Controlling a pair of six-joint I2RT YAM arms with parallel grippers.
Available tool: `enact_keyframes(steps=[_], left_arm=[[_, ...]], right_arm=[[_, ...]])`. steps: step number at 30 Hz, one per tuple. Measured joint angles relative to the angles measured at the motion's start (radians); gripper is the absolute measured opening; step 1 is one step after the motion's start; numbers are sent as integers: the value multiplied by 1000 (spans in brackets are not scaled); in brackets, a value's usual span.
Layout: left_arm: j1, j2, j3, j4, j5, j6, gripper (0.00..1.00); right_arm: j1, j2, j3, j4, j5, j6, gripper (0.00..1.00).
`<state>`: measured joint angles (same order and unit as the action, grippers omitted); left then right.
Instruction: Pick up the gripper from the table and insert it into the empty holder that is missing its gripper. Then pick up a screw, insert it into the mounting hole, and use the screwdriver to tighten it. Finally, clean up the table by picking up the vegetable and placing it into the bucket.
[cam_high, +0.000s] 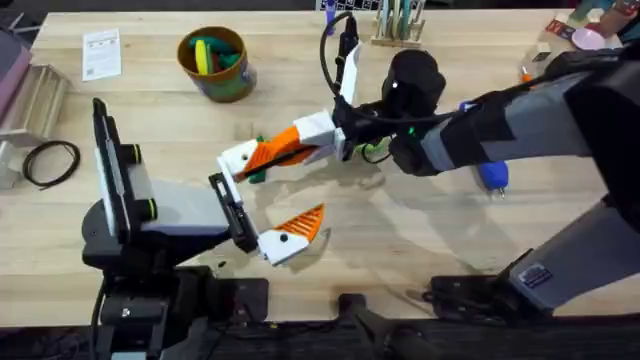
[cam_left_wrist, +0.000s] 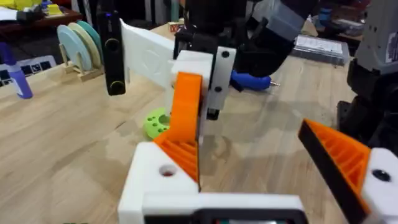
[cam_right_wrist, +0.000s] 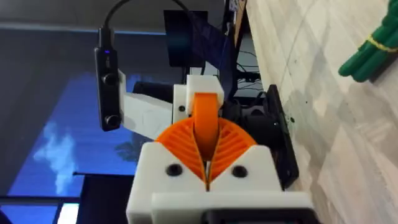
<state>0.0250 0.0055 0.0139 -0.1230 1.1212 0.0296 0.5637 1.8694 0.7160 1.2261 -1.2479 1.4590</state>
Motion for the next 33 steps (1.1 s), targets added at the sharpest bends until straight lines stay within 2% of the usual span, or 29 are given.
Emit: enact_keyframes(steps=[19, 20, 25, 27, 33], left_arm=[[0, 0, 0, 0, -3, 3, 985], [0, 0, 0, 0, -4, 4, 985], [-2, 0, 0, -1, 12, 4, 985], [-2, 0, 0, -1, 12, 4, 985], [-2, 0, 0, -1, 12, 4, 985]], right_arm=[[3, 0, 7, -6, -6, 1, 11], [3, 0, 7, -8, -6, 5, 42], [10, 0, 12, -6, 9, 6, 724], [11, 0, 15, -7, 14, 7, 763], [8, -3, 17, -10, 21, -10, 769]])
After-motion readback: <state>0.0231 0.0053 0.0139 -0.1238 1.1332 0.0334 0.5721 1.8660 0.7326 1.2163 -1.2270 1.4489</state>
